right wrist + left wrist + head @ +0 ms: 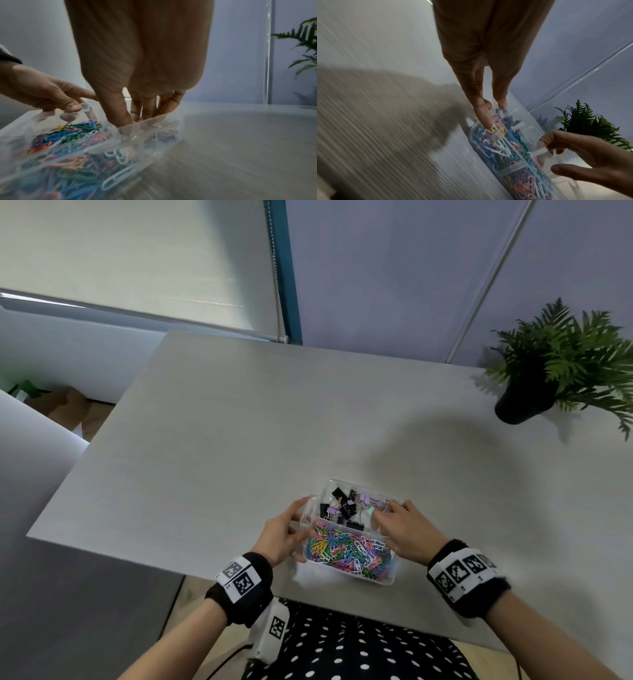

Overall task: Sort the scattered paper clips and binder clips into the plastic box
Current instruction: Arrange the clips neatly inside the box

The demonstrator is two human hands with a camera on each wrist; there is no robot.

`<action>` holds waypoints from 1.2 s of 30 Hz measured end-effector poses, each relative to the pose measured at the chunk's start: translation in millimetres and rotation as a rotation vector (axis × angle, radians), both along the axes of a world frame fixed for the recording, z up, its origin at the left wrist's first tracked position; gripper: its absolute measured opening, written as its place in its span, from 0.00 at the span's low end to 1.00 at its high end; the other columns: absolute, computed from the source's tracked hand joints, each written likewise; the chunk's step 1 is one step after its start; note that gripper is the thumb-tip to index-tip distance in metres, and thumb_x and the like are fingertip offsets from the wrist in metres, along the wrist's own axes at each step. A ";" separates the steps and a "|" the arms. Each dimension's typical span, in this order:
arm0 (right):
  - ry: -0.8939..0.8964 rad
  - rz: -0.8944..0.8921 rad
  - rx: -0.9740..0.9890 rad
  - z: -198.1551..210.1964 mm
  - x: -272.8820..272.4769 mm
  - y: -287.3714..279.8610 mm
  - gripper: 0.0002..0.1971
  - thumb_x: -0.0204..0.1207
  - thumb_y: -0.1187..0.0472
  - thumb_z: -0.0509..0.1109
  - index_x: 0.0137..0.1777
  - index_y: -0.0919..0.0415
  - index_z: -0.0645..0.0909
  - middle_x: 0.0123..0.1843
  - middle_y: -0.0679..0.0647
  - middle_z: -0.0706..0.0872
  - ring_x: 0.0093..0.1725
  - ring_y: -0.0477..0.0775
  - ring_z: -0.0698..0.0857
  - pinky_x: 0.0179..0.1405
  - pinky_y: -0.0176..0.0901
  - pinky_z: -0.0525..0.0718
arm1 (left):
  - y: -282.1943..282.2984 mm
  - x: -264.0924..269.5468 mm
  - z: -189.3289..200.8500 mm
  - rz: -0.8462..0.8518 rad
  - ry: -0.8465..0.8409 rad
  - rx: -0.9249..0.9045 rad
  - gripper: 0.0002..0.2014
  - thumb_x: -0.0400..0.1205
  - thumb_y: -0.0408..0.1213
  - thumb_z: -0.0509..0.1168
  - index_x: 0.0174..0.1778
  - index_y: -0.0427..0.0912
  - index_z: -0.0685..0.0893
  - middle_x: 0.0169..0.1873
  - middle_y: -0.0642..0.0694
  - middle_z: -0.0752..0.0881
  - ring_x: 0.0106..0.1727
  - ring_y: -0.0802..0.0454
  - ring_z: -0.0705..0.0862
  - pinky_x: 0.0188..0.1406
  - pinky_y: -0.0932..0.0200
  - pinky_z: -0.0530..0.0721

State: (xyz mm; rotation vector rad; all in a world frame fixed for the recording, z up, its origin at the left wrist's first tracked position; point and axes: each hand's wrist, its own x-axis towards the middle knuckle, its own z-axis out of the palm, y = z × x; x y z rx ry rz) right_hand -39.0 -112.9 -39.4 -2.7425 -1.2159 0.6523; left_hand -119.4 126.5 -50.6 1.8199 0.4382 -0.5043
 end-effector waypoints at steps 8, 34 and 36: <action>-0.156 0.159 0.124 -4.3 -30.1 -5.1 0.08 0.56 0.55 0.83 0.31 0.47 0.85 0.33 0.44 0.80 0.36 0.45 0.80 0.32 0.30 0.77 | 2.2 6.0 -0.5 -0.003 0.005 -0.010 0.32 0.80 0.27 0.64 0.76 0.56 0.65 0.52 0.51 0.77 0.40 0.50 0.87 0.25 0.61 0.88; -0.165 0.137 0.136 -19.0 -49.2 -6.5 0.24 0.50 0.62 0.70 0.47 0.40 0.86 0.33 0.37 0.81 0.41 0.43 0.69 0.21 0.26 0.71 | 3.6 8.2 1.1 -0.002 -0.002 0.001 0.31 0.79 0.27 0.66 0.76 0.53 0.65 0.58 0.46 0.77 0.36 0.49 0.86 0.23 0.62 0.88; -0.147 0.158 0.142 -13.9 -46.5 -13.0 0.24 0.50 0.63 0.69 0.46 0.39 0.85 0.32 0.40 0.79 0.41 0.44 0.66 0.20 0.27 0.66 | 2.9 8.3 1.5 -0.008 -0.003 0.005 0.31 0.80 0.28 0.65 0.77 0.53 0.65 0.58 0.47 0.77 0.35 0.50 0.86 0.23 0.64 0.87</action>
